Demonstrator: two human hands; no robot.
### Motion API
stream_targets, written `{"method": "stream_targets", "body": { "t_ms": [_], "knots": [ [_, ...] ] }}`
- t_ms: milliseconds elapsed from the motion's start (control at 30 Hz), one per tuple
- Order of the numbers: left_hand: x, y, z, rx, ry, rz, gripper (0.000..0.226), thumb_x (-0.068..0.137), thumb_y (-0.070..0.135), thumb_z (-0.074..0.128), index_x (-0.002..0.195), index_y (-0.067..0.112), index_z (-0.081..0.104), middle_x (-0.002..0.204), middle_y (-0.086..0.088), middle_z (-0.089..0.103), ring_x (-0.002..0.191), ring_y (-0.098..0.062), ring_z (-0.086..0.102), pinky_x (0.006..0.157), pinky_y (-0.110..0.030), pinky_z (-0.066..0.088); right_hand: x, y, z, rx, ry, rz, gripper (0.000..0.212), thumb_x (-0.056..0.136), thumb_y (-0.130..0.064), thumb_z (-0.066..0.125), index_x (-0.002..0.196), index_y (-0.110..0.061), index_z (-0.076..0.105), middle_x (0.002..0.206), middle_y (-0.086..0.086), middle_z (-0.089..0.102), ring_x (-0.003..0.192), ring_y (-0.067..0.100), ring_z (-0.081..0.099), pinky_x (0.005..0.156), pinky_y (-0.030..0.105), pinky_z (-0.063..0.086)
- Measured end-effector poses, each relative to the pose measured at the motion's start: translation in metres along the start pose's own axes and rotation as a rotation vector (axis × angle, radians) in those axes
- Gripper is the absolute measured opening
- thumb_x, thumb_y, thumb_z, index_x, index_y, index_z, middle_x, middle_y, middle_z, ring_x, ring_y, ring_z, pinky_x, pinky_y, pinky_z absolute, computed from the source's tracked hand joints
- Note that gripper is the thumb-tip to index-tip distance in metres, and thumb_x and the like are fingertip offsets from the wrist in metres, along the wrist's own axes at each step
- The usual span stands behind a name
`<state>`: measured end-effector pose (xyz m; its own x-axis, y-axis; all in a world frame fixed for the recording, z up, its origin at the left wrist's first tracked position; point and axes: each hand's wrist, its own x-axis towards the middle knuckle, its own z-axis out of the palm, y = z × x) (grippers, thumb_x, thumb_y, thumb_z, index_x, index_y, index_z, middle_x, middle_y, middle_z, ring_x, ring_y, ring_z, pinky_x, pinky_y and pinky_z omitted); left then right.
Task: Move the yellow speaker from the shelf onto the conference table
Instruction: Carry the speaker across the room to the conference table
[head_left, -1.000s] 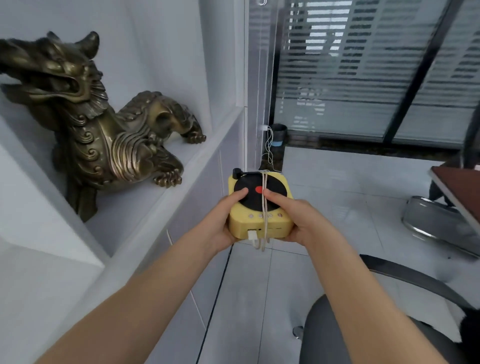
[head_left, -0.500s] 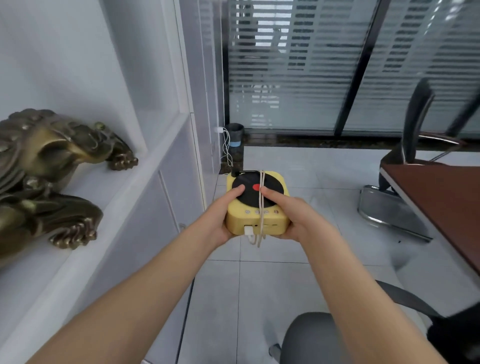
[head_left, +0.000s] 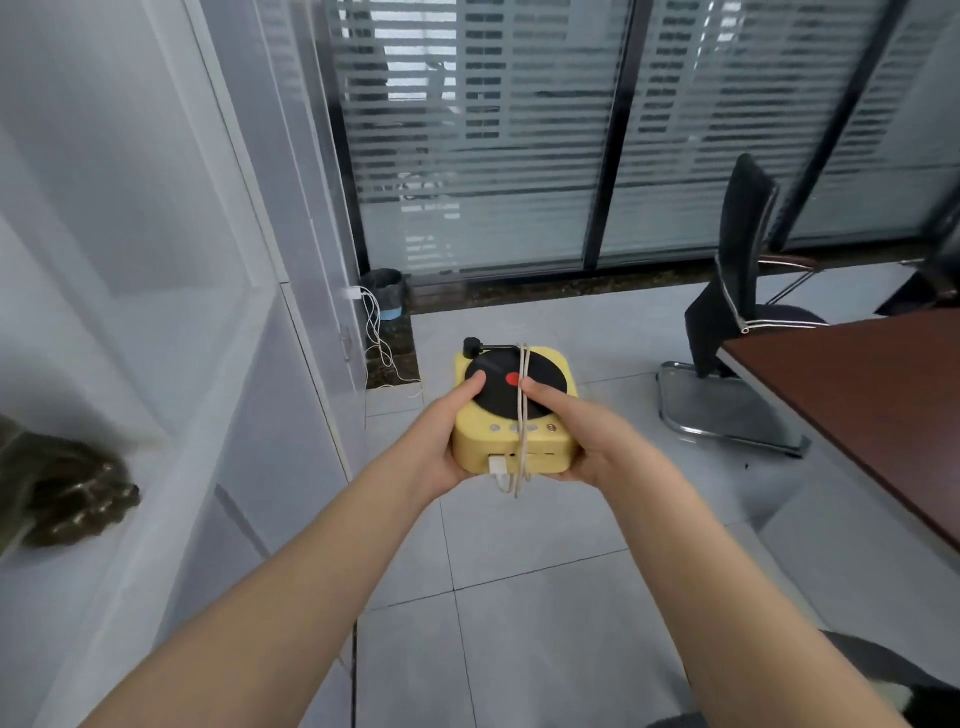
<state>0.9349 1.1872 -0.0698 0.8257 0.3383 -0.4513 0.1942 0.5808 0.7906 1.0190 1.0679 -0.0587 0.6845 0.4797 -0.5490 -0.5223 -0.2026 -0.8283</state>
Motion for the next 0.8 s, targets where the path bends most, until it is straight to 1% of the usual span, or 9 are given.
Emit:
{"method": "stream_targets", "body": {
  "t_ms": [133, 167, 267, 367, 433, 600, 667, 700, 800],
  "knots": [
    [0.048, 0.036, -0.005, 0.015, -0.053, -0.012, 0.027, 0.089, 0.039, 0.057, 0.102, 0.017, 0.065, 0.091, -0.006, 0.074, 0.089, -0.026, 0.068, 0.076, -0.041, 0.055, 0.037, -0.032, 0.012, 0.027, 0.054, -0.034, 0.052, 0.065, -0.040, 0.082, 0.102, -0.011, 0.059, 0.092, 0.009, 0.069, 0.079, 0.025, 0.067, 0.062, 0.035, 0.055],
    [0.056, 0.042, -0.004, 0.017, -0.057, -0.013, 0.027, 0.089, 0.039, 0.057, 0.102, 0.017, 0.065, 0.090, -0.006, 0.075, 0.088, -0.026, 0.068, 0.074, -0.041, 0.055, 0.044, -0.037, 0.013, 0.021, 0.068, -0.040, 0.052, 0.065, -0.039, 0.082, 0.102, -0.011, 0.059, 0.092, 0.009, 0.069, 0.079, 0.025, 0.067, 0.062, 0.036, 0.055],
    [0.086, 0.058, -0.003, 0.017, -0.082, -0.035, 0.025, 0.089, 0.039, 0.057, 0.097, 0.017, 0.066, 0.077, -0.003, 0.076, 0.082, -0.024, 0.068, 0.066, -0.037, 0.053, 0.068, -0.056, 0.015, 0.016, 0.099, -0.043, 0.048, 0.067, -0.039, 0.082, 0.098, -0.011, 0.058, 0.089, 0.008, 0.068, 0.077, 0.024, 0.066, 0.061, 0.035, 0.055],
    [0.119, 0.073, 0.000, 0.015, -0.094, -0.056, 0.025, 0.089, 0.039, 0.057, 0.096, 0.017, 0.066, 0.074, -0.004, 0.076, 0.083, -0.024, 0.068, 0.068, -0.038, 0.053, 0.096, -0.075, 0.014, 0.022, 0.117, -0.040, 0.044, 0.068, -0.038, 0.081, 0.095, -0.012, 0.057, 0.086, 0.008, 0.068, 0.074, 0.023, 0.065, 0.060, 0.035, 0.054],
    [0.145, 0.081, 0.001, 0.022, -0.093, -0.061, 0.025, 0.089, 0.039, 0.058, 0.098, 0.017, 0.066, 0.077, -0.004, 0.077, 0.086, -0.025, 0.068, 0.071, -0.038, 0.054, 0.118, -0.086, 0.012, 0.020, 0.128, -0.031, 0.043, 0.069, -0.038, 0.080, 0.093, -0.012, 0.057, 0.085, 0.007, 0.067, 0.073, 0.023, 0.065, 0.063, 0.036, 0.055],
    [0.217, 0.112, 0.011, 0.042, -0.101, -0.060, 0.023, 0.090, 0.038, 0.056, 0.094, 0.017, 0.065, 0.071, -0.002, 0.076, 0.081, -0.023, 0.068, 0.067, -0.037, 0.053, 0.187, -0.124, 0.005, 0.055, 0.138, -0.031, 0.040, 0.069, -0.037, 0.080, 0.088, -0.012, 0.055, 0.084, 0.008, 0.067, 0.075, 0.024, 0.065, 0.075, 0.041, 0.057],
    [0.244, 0.128, 0.018, 0.071, -0.093, -0.046, 0.023, 0.090, 0.038, 0.056, 0.094, 0.018, 0.065, 0.070, -0.002, 0.076, 0.080, -0.023, 0.068, 0.066, -0.037, 0.053, 0.212, -0.141, 0.002, 0.060, 0.139, -0.034, 0.043, 0.068, -0.038, 0.081, 0.091, -0.011, 0.057, 0.084, 0.008, 0.068, 0.077, 0.025, 0.066, 0.078, 0.042, 0.057],
    [0.278, 0.148, 0.032, 0.085, -0.094, -0.049, 0.023, 0.090, 0.039, 0.055, 0.094, 0.018, 0.065, 0.071, -0.002, 0.076, 0.081, -0.023, 0.068, 0.067, -0.037, 0.053, 0.245, -0.168, -0.004, 0.067, 0.146, -0.040, 0.046, 0.067, -0.038, 0.082, 0.095, -0.011, 0.058, 0.085, 0.008, 0.069, 0.079, 0.025, 0.067, 0.080, 0.042, 0.057],
    [0.309, 0.164, 0.036, 0.076, -0.092, -0.059, 0.026, 0.090, 0.040, 0.056, 0.100, 0.018, 0.066, 0.087, -0.005, 0.076, 0.090, -0.026, 0.068, 0.075, -0.041, 0.054, 0.274, -0.188, -0.009, 0.066, 0.131, -0.043, 0.055, 0.065, -0.040, 0.083, 0.106, -0.011, 0.060, 0.087, 0.008, 0.071, 0.083, 0.026, 0.069, 0.080, 0.043, 0.058]
  ]
}}
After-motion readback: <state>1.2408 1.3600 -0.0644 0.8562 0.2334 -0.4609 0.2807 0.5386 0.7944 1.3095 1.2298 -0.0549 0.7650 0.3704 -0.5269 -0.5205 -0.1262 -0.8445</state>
